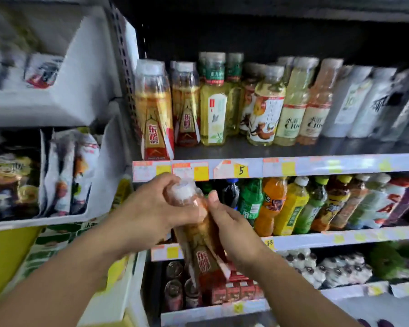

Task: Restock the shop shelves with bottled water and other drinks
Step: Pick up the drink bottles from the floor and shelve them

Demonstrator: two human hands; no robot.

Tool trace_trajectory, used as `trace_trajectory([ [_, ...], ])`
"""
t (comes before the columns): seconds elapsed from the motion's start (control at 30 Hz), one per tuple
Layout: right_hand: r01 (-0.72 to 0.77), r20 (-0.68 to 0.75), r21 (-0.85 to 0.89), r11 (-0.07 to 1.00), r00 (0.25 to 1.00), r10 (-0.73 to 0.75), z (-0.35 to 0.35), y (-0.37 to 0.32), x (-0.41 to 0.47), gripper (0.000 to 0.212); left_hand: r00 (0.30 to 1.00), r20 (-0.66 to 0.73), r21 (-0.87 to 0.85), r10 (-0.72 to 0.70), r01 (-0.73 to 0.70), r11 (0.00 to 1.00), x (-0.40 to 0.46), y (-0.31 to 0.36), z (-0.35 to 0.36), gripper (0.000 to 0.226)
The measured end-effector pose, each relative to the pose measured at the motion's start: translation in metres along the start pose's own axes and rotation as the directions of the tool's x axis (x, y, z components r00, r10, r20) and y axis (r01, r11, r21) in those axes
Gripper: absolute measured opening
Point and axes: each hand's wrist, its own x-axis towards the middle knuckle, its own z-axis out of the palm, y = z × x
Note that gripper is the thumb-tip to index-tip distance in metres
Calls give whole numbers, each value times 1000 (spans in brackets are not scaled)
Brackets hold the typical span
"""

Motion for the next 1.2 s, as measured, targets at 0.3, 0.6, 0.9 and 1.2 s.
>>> trace_trajectory([
  [0.3,133,5,131,982,991,-135,4,-85,-13,73,951,-290,-236,111,-184,954,8,92,-18,36],
  [0.6,195,-56,238,951,981,-187,8,-113,-19,62,908,-403,-205,117,-215,955,1,115,-18,32],
  [0.9,204,-88,200,958,978,-189,5,-110,-14,63,914,-390,-280,114,-235,931,1,105,-13,18],
  [1.2,200,9,138,970,979,-203,-5,-104,-7,57,914,-389,-248,114,-223,943,6,102,-9,24],
])
